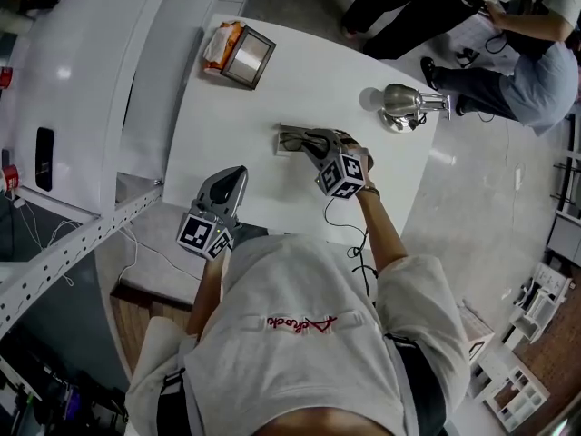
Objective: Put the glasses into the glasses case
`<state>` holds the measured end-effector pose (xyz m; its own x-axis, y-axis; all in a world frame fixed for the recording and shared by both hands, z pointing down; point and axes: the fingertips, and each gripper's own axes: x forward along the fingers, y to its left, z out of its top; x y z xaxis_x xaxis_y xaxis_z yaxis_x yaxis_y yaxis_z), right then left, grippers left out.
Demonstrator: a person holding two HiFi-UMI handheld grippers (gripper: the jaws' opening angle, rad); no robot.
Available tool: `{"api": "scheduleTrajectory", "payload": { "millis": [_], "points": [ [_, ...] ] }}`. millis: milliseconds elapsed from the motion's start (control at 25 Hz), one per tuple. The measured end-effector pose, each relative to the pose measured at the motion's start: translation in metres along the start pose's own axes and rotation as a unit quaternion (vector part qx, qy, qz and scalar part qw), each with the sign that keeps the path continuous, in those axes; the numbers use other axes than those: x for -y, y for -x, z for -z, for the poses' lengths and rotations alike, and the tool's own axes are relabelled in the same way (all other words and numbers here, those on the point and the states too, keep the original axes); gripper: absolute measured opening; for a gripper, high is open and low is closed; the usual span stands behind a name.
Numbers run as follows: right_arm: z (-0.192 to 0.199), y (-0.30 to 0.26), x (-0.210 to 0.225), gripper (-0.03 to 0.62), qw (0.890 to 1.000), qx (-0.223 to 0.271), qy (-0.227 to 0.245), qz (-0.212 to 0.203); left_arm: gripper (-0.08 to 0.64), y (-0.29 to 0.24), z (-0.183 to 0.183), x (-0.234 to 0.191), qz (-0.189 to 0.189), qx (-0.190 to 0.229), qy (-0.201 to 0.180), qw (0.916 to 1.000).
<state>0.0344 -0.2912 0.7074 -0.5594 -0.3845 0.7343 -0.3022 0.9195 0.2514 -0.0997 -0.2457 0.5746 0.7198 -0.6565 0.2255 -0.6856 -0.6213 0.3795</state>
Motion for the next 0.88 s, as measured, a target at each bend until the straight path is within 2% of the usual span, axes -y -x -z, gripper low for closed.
{"api": "scheduleTrajectory", "payload": {
  "millis": [280, 440, 600, 760, 880],
  "points": [
    [-0.011, 0.019, 0.001, 0.093, 0.999, 0.015, -0.003, 0.032, 0.014, -0.010, -0.004, 0.014, 0.021, 0.001, -0.014, 0.9997],
    [-0.015, 0.032, -0.003, 0.022, 0.999, 0.020, 0.001, 0.050, 0.014, -0.014, -0.007, 0.025, 0.032, 0.002, -0.024, 0.9992],
    [-0.016, 0.048, -0.006, 0.020, 0.997, 0.035, -0.015, 0.060, 0.014, -0.021, -0.010, 0.039, 0.042, 0.002, -0.035, 0.9985],
    [-0.019, 0.071, -0.003, 0.018, 0.992, 0.076, -0.069, 0.079, 0.014, -0.031, -0.014, 0.053, 0.052, 0.004, -0.049, 0.9975],
    [-0.027, 0.097, 0.006, 0.018, 0.976, 0.135, -0.143, 0.097, 0.014, -0.039, -0.017, 0.065, 0.059, 0.005, -0.059, 0.9965]
  ]
}}
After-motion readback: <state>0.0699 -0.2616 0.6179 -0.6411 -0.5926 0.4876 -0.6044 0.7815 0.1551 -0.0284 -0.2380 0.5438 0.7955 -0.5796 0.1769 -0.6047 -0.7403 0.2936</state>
